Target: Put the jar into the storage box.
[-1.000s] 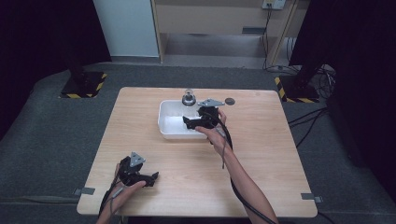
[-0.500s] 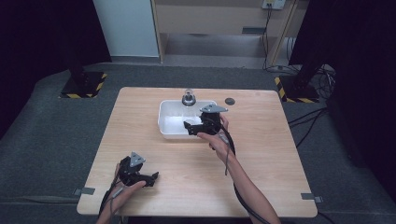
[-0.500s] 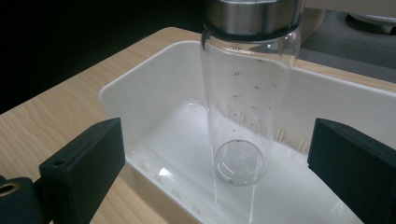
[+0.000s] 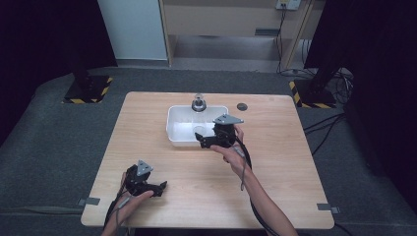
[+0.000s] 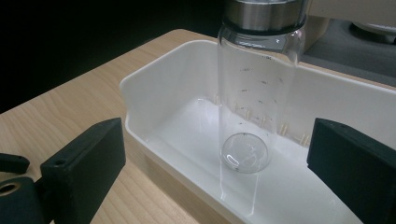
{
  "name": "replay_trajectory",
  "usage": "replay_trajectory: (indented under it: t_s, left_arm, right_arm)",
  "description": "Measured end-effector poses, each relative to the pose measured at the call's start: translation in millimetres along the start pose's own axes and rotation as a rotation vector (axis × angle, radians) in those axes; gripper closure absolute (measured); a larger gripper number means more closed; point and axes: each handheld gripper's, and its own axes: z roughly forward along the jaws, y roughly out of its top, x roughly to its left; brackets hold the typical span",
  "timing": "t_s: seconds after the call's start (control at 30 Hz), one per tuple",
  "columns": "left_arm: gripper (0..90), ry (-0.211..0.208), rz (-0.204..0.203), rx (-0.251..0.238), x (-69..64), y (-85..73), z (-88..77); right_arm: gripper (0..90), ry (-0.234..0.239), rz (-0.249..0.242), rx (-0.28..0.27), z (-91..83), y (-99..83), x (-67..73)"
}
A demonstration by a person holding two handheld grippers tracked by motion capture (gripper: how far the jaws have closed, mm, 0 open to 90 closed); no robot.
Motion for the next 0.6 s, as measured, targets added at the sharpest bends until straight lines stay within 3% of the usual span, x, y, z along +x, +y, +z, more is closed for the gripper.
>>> replay_trajectory:
  t_s: [0.6]
  left_arm:
    - [0.0, 0.000, -0.002, -0.003, -0.1, -0.1, 0.2]
  right_arm:
    - [4.5, 0.014, -0.010, -0.011, -21.3, -10.3, 2.7]
